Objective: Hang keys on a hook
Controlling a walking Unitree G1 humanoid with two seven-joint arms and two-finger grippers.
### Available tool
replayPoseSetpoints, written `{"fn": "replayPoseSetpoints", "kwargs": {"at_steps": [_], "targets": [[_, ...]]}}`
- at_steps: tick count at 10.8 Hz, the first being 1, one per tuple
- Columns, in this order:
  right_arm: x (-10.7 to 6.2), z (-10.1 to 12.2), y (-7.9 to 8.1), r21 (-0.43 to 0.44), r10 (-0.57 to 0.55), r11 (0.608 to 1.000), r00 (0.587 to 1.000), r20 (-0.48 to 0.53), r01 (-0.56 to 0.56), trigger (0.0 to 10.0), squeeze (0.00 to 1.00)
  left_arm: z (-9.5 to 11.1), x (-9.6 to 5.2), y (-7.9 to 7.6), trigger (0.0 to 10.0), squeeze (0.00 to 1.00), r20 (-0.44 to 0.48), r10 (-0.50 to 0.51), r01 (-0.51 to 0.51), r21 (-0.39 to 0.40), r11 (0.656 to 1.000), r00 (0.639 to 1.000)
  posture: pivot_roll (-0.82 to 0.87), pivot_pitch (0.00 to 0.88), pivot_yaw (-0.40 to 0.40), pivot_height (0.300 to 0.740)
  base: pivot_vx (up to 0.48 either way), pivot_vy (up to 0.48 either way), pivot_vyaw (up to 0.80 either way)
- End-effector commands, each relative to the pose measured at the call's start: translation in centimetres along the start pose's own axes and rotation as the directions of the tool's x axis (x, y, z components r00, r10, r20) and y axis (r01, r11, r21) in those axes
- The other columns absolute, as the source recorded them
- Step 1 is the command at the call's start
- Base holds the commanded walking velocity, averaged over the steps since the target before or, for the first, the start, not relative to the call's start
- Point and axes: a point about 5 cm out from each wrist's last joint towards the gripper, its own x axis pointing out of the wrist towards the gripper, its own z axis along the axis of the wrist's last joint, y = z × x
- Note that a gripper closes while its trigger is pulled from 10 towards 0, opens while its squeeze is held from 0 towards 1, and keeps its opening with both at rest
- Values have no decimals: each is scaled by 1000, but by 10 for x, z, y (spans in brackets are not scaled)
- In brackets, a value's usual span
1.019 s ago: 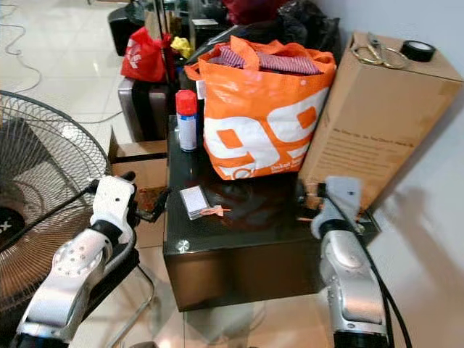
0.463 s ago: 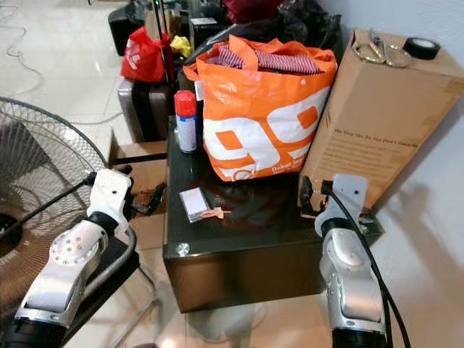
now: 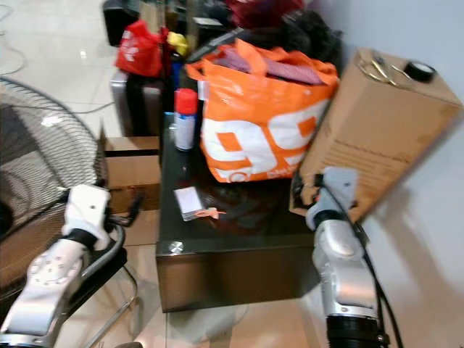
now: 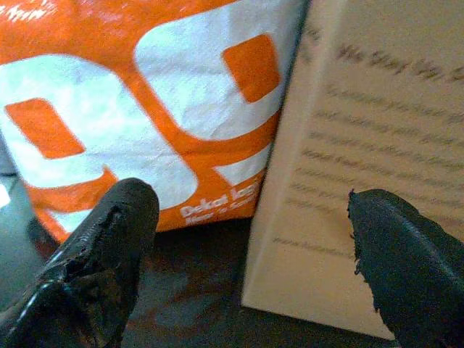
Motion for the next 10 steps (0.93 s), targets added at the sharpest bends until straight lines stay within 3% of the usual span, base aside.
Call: {"fn": "replayPoseSetpoints", "kwargs": {"at_steps": [1, 3, 5, 8, 10], "targets": [[-2, -3, -7, -13, -15, 1000, 1000, -7, 15, 10000, 0, 5, 1, -3, 10000, 384, 25, -1, 1, 0, 1000, 1000, 52, 0, -139, 740, 0, 0, 0], [-12, -5, -10, -12, -23, 1000, 1000, -4, 23, 10000, 0, 6, 7, -5, 10000, 384, 23, -40, 39, 6, 999, 999, 2, 0, -100, 740, 0, 0, 0], [-10, -7, -16, -51, 35, 998, 999, -36, -36, 10000, 0, 4, 4, -18, 10000, 384, 11, -32, 32, -17, 999, 999, 7, 0, -115, 740, 0, 0, 0], [-25, 0, -10, -75, 130, 988, 991, -26, -132, 10000, 0, 0, -8, -30, 10000, 376, 3, -46, 46, -51, 998, 999, -47, 0, -124, 740, 0, 0, 0], [-23, -2, 6, -80, 271, 958, 960, -75, -277, 10000, 0, -3, -31, -32, 10000, 373, -19, -13, 12, -49, 999, 1000, 4, 0, -183, 740, 0, 0, 0]]}}
